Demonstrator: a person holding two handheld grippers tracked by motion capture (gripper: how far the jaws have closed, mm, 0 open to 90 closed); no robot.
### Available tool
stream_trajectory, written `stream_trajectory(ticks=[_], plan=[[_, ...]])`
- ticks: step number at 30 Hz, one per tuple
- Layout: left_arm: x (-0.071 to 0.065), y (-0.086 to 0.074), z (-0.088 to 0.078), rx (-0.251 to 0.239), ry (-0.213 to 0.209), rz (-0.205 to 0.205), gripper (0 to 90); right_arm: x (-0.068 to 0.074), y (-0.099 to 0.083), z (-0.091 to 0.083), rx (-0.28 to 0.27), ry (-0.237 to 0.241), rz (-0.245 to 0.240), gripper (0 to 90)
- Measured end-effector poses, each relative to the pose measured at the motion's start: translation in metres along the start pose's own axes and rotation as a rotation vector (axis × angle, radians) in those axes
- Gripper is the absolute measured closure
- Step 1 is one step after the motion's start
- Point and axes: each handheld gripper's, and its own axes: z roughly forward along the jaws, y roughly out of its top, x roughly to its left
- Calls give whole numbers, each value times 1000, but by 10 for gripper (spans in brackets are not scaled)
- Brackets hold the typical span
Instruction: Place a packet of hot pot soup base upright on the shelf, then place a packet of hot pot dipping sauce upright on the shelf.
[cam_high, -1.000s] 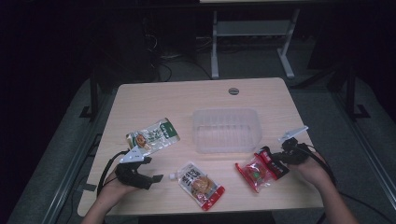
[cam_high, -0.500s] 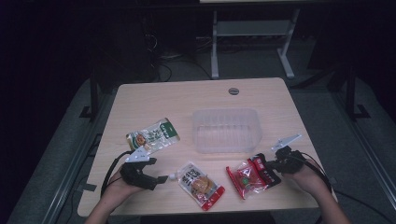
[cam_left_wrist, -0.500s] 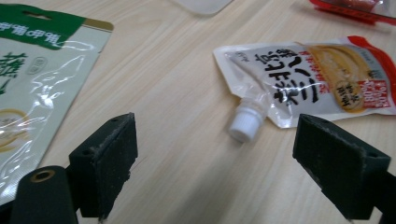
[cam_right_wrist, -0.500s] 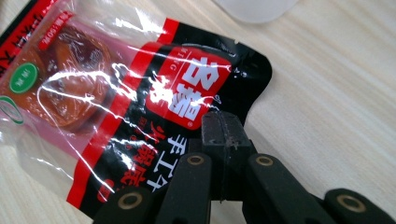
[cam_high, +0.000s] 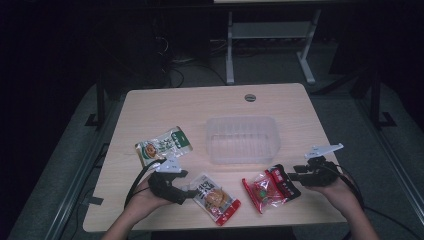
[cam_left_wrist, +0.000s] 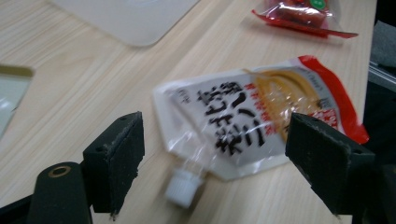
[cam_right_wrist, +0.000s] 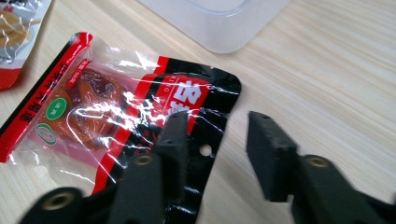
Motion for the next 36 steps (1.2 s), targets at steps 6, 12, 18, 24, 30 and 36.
stream_trajectory(ticks=[6,12,18,24,30,36], plan=[[-11,16,15,11,-42,36,191,0,-6,-9,-45,-38,49,404],[-23,35,32,7,-78,68,190,5,-16,-11,-46,-53,49,361],[-36,53,50,-1,-105,104,187,4,-17,-9,-45,-54,37,300],[-46,69,73,10,-125,141,187,2,-17,-7,-33,-55,24,288],[-58,84,93,9,-148,171,180,1,-17,-7,-37,-49,27,285],[-70,95,114,30,-154,195,148,1,-17,-5,-31,-43,17,285]])
